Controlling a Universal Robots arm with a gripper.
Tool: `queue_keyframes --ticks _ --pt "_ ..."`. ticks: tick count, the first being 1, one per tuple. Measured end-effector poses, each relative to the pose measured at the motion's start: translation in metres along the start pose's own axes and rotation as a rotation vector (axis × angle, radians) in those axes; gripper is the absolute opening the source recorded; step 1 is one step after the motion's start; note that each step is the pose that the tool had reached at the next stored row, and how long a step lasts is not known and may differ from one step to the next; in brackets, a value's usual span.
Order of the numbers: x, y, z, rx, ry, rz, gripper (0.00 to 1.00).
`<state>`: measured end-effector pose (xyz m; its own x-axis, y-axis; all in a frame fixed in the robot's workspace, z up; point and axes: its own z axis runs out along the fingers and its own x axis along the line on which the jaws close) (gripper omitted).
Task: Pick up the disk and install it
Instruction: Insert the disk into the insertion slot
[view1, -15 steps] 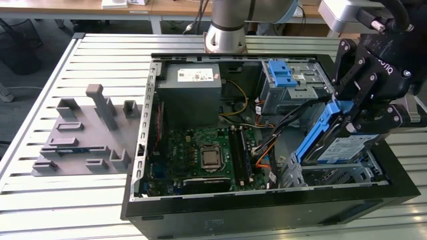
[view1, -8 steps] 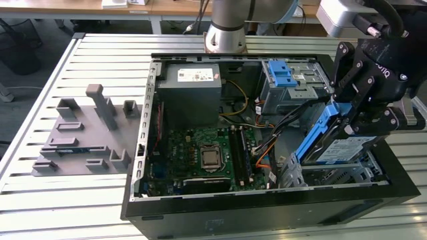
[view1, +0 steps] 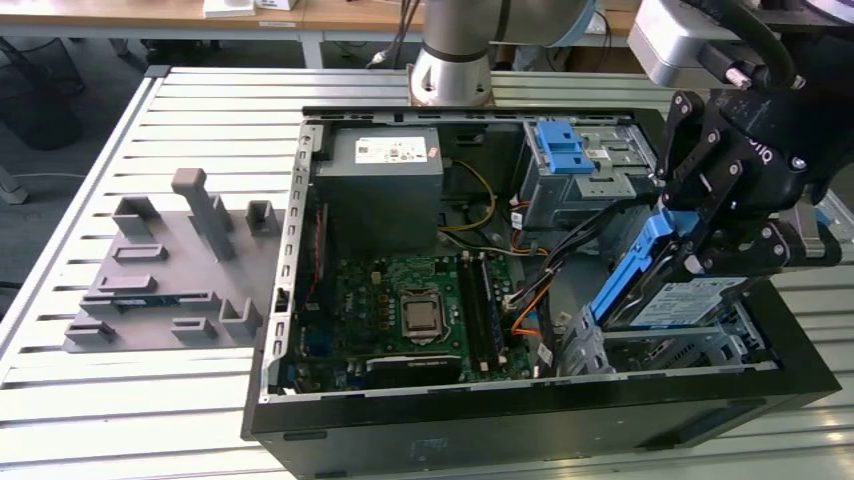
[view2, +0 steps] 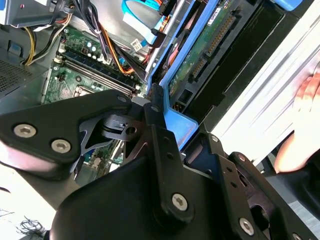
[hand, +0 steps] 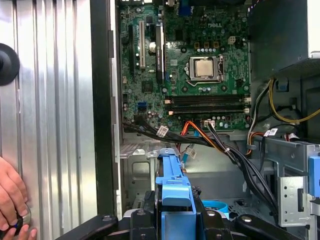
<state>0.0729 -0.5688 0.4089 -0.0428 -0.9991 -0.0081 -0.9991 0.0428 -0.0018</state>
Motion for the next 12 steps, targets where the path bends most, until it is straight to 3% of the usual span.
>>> queue_keyframes --ticks 12 --pt "0.0001 0.0000 0.0100 0.0000 0.0000 0.000 0.36"
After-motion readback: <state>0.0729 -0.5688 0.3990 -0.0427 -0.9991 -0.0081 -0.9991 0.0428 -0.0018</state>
